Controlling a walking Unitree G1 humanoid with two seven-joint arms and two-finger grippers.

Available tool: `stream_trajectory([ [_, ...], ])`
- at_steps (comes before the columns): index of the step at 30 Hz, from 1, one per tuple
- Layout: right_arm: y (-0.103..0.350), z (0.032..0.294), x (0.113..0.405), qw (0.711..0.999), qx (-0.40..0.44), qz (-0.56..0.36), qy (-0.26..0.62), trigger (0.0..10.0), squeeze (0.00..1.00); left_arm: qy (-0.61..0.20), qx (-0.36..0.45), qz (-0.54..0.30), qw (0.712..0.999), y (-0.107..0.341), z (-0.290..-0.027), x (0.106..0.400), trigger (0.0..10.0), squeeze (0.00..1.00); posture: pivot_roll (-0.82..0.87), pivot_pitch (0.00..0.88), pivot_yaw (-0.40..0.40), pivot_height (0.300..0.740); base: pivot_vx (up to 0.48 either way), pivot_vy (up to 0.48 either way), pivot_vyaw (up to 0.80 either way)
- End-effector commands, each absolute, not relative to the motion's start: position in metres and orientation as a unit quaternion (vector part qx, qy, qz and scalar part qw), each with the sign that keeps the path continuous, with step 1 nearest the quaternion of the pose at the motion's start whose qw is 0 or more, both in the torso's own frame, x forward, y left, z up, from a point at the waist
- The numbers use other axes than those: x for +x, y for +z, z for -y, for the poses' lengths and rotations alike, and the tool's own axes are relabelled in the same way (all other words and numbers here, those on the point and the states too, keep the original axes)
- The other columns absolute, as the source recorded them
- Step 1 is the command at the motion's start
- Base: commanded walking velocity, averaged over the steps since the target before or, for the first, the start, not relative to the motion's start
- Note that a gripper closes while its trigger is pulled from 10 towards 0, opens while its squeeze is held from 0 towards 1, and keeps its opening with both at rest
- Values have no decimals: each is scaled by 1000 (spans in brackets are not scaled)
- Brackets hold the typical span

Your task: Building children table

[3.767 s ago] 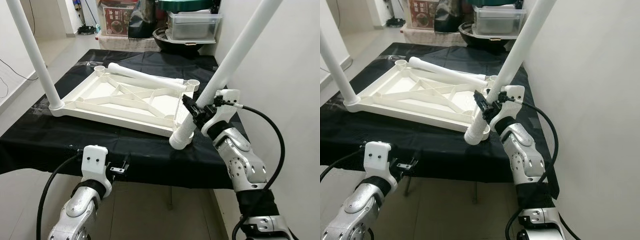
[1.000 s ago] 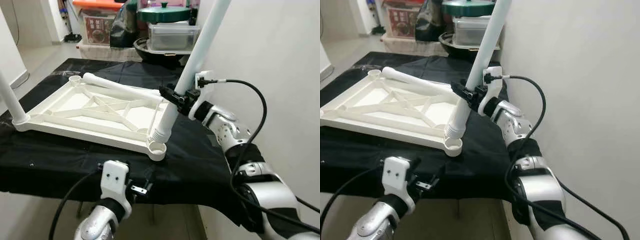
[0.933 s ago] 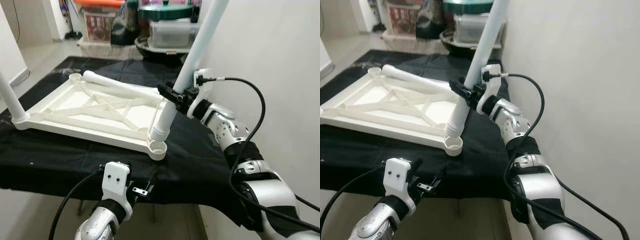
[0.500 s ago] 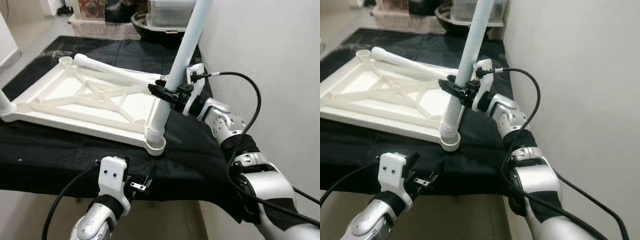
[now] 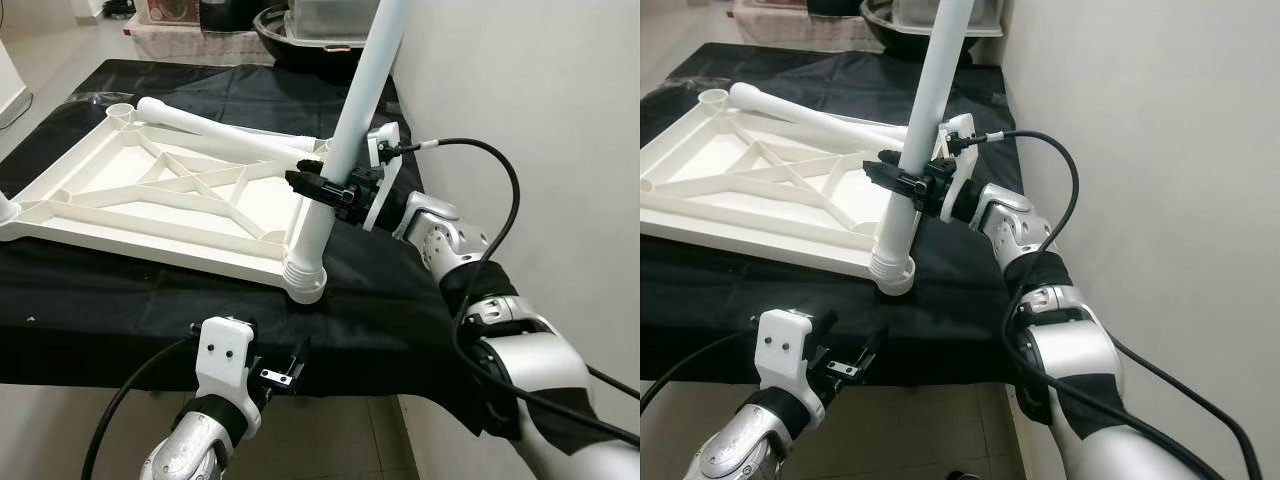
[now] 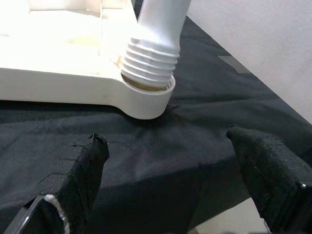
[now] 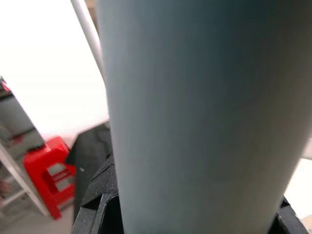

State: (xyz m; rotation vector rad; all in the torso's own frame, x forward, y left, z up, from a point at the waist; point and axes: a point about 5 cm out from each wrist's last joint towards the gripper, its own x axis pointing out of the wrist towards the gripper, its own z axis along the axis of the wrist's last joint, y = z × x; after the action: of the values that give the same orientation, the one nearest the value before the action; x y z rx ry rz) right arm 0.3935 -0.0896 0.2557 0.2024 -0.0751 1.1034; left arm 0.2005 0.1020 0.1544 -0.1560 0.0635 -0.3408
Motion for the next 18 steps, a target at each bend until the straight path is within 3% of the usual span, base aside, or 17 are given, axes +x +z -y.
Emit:
stream_trajectory([
  [1, 245, 85, 393, 848, 86, 16, 522, 10000, 0, -170, -85, -37, 981, 155, -100, 198, 10000, 0, 85, 219, -84, 740, 0, 0, 0],
  [12, 246, 83, 393, 848, 56, 22, 527, 10000, 0, -169, -84, -37, 981, 156, -100, 198, 10000, 0, 85, 215, -86, 740, 0, 0, 0],
  [18, 252, 77, 387, 829, 14, 46, 557, 10000, 0, -168, -83, -38, 982, 155, -101, 198, 10000, 0, 86, 205, -86, 740, 0, 0, 0],
])
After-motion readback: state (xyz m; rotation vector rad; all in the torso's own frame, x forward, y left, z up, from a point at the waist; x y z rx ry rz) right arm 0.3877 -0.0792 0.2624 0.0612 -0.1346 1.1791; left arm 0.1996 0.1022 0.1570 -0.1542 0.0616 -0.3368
